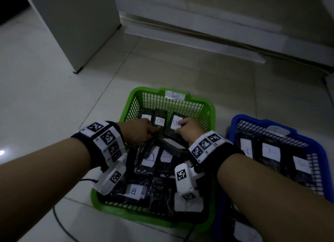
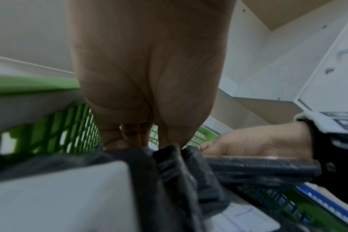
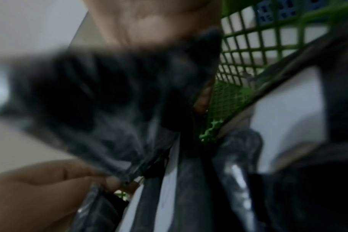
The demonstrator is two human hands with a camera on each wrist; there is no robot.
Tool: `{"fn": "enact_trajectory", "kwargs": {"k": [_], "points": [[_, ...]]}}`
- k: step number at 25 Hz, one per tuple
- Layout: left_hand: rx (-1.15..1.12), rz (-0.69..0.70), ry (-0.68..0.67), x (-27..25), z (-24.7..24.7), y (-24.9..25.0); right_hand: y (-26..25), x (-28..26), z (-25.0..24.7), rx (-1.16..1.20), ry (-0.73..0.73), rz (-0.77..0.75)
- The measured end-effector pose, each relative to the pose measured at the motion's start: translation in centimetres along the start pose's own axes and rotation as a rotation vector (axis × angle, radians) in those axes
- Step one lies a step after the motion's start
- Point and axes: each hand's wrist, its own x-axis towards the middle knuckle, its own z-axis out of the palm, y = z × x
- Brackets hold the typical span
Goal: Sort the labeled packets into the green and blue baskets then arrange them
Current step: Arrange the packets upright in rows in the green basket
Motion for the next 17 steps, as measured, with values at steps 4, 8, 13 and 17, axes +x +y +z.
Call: {"fn": "enact_trajectory", "kwargs": {"k": [4, 8, 13, 17], "points": [[-0.047, -0.032, 0.000, 0.0, -0.1, 0.1, 0.5, 0.0, 0.1, -0.047, -0.015, -0.007], [0.024, -0.032, 0.039, -0.2, 0.1, 0.5, 0.4, -0.1, 0.2, -0.083, -0.002, -0.074], [0.001, 0.032, 0.024, -0.6, 0.0, 0.6, -0.2, -1.8, -0.3, -0.183, -0.199, -0.150], [-0.151, -0.020, 0.147, -0.8, 0.0, 0.1, -1.6, -4.6, -1.3, -0.299, -0.309, -0.094]]}}
